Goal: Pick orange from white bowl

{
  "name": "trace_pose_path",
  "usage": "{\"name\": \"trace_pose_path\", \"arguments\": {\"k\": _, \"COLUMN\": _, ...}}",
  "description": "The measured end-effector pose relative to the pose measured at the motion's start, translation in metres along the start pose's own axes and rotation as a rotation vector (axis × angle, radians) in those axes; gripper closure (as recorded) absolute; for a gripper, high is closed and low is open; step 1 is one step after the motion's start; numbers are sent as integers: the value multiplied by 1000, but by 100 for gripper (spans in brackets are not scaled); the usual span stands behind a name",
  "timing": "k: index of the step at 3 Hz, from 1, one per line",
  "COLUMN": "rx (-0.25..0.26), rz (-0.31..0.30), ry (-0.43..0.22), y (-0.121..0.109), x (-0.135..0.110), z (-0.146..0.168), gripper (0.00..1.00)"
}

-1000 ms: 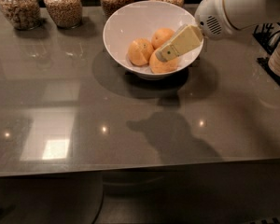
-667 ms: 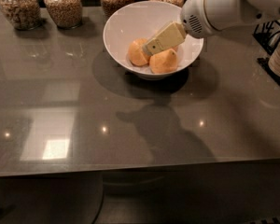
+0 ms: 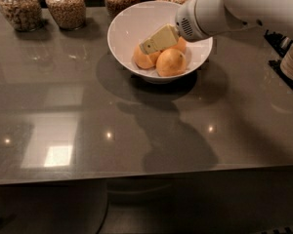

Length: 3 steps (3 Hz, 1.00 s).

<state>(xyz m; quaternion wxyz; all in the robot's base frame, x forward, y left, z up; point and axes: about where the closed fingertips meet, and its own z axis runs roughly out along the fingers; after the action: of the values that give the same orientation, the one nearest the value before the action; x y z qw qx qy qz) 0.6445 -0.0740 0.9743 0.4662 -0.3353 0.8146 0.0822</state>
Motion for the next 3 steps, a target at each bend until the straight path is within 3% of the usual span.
{"name": "trace_pose_path", "arguments": {"k": 1, "rx": 11, "rz": 53, "ry": 21, "y": -4, "x": 11, "z": 11, "gripper": 18}}
{"name": "trace_pose_path", "arguments": {"k": 3, "rx": 30, "rz": 108, "ry": 85, "y": -14, "x": 33, "z": 31, "gripper": 17}}
